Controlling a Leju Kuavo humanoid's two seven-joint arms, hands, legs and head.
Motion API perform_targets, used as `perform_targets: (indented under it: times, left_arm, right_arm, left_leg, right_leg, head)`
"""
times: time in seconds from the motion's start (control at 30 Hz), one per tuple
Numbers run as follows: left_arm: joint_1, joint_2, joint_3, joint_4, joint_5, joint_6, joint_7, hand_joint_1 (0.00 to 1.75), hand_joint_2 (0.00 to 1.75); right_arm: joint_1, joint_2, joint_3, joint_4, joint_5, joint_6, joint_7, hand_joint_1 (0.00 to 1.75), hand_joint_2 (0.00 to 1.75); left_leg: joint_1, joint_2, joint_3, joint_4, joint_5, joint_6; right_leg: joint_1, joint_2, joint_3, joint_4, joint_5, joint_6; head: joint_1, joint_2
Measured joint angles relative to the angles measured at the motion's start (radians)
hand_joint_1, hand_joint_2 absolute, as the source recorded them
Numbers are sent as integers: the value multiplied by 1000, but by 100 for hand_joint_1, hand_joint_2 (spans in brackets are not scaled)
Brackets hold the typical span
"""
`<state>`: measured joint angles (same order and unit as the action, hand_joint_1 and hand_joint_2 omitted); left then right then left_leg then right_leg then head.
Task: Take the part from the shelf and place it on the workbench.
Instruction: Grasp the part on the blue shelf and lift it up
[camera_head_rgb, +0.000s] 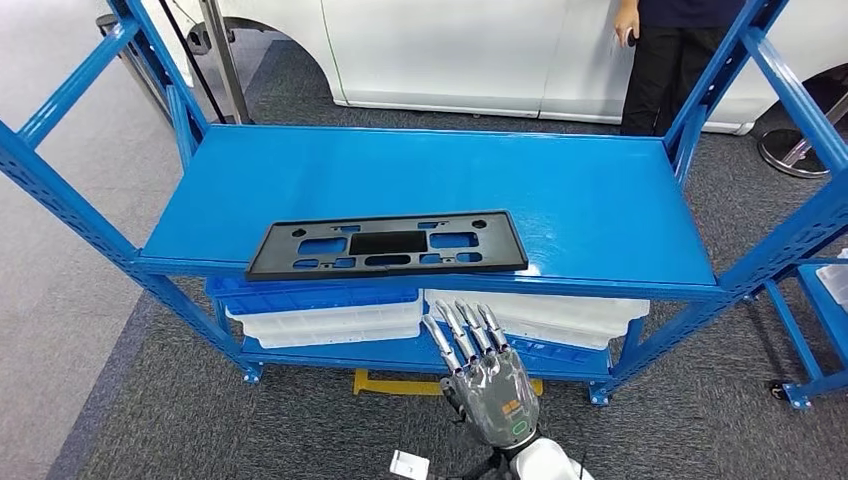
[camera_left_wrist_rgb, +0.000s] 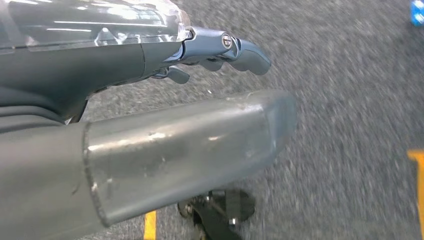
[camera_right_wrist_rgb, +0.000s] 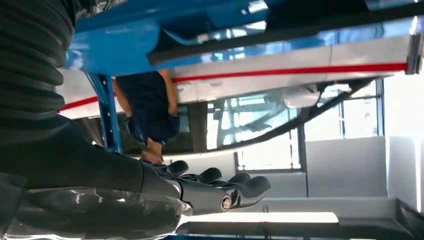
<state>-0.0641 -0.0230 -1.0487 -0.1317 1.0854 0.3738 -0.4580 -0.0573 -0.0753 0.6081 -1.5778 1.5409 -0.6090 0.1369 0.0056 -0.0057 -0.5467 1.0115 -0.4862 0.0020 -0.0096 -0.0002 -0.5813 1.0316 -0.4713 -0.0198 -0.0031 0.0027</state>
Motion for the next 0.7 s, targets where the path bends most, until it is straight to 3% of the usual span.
perform_targets:
  times: [0.07, 0.13, 0.17, 0.2, 0.23, 0.3, 0.37, 0.43, 0.53, 0.57, 0.63, 0.67, 0.7]
  left_arm:
    - [3, 0, -13, 12, -6, -25, -25, 0, 0]
    - [6, 2, -26, 22, -7, -56, -51, 0, 0]
    - [7, 3, -31, 26, -7, -73, -63, 0, 0]
    - [9, 6, -36, 31, -7, -89, -74, 0, 0]
    - [11, 8, -40, 34, -7, -101, -82, 0, 0]
    - [13, 13, -46, 41, -7, -114, -91, 0, 0]
    - [12, 16, -50, 45, -7, -118, -94, 0, 0]
    - [12, 17, -53, 47, -7, -120, -96, 0, 0]
    - [15, 17, -57, 48, -7, -121, -98, 0, 0]
    - [14, 17, -58, 48, -6, -121, -98, 0, 0]
    - [13, 19, -60, 48, -3, -122, -98, 0, 0]
    - [12, 20, -60, 48, 0, -123, -98, 0, 0]
    - [13, 21, -61, 48, 3, -124, -98, 0, 0]
  right_arm:
    - [-9, 10, 3, 44, 4, -1, 30, 0, 175]
    - [-12, 24, 3, 90, 6, -3, 43, 0, 175]
    - [-12, 31, 3, 111, 6, -4, 45, 0, 175]
    - [-12, 36, 3, 129, 6, -6, 47, 0, 175]
    - [-12, 40, 3, 144, 6, -8, 48, 0, 175]
    - [-13, 48, 3, 164, 7, -11, 51, 0, 175]
    - [-15, 54, 3, 177, 7, -14, 52, 0, 175]
    - [-17, 57, 3, 187, 7, -15, 52, 0, 175]
    - [-19, 60, 3, 197, 7, -16, 50, 0, 175]
    - [-21, 61, 3, 198, 7, -15, 46, 0, 175]
    - [-22, 61, 2, 201, 6, -12, 26, 0, 175]
    - [-22, 61, 1, 202, 5, -10, 11, 0, 175]
    - [-23, 61, -1, 203, 1, -9, -3, 0, 175]
  left_leg:
    - [4, 0, -30, 65, -39, -11]
    - [7, 1, -95, 194, -96, -21]
    - [8, 1, -125, 249, -112, -25]
    - [8, 1, -141, 273, -109, -27]
    - [8, 1, -139, 259, -86, -27]
    - [8, 2, -87, 135, -9, -22]
    - [4, 1, -36, 24, 30, -13]
    - [-1, 0, -24, -2, 27, -2]
    - [5, 0, -16, -12, 29, 17]
    - [7, 0, -12, -16, 29, 23]
    - [6, 2, -7, -17, 25, 34]
    - [4, 2, -5, -16, 22, 36]
    - [3, 1, -2, -16, 18, 37]
  right_leg:
    - [-4, -2, 5, -7, 2, -12]
    - [-3, -4, 6, -8, 0, -18]
    - [-3, -4, 7, -8, -2, -19]
    - [-3, -4, 8, -8, -3, -19]
    - [-3, -3, 11, -8, -5, -18]
    - [-3, -1, 20, -7, -11, -13]
    - [0, -1, 25, -6, -17, -3]
    - [2, 0, 25, -6, -19, 8]
    - [2, 0, 21, 11, -35, 23]
    - [2, 0, 4, 49, -55, 26]
    - [0, 0, -64, 176, -111, 29]
    - [-1, 0, -102, 238, -129, 30]
    - [-1, 0, -127, 273, -130, 30]
  head:
    - [0, 0]
    - [-1, 0]
    - [-1, 0]
    - [-1, 0]
    - [-1, 0]
    - [-1, 0]
    - [0, 0]
    - [0, 0]
    - [0, 0]
    - [0, 0]
    - [0, 0]
    - [0, 0]
    - [0, 0]
